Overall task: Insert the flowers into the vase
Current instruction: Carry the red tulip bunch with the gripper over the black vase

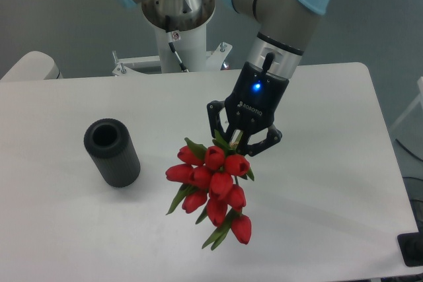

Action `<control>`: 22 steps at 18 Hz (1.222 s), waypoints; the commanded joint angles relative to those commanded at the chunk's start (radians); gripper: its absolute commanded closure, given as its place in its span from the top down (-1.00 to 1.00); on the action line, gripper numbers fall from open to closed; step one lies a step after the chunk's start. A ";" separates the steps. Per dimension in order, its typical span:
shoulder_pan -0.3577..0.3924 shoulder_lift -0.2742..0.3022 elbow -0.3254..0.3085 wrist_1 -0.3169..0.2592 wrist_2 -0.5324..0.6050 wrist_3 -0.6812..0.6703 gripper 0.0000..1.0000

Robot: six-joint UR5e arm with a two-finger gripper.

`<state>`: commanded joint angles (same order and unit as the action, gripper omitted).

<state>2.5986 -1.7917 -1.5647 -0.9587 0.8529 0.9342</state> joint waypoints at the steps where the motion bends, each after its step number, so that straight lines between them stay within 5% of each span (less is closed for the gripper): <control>1: -0.009 -0.002 -0.003 0.005 0.000 -0.018 -0.70; 9: -0.026 -0.003 0.012 0.014 0.000 -0.083 -0.70; 19: -0.113 0.028 -0.005 0.035 -0.363 -0.101 -0.71; 22: -0.162 0.028 -0.043 0.093 -0.425 -0.103 -0.74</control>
<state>2.4361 -1.7641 -1.6074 -0.8654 0.4281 0.8314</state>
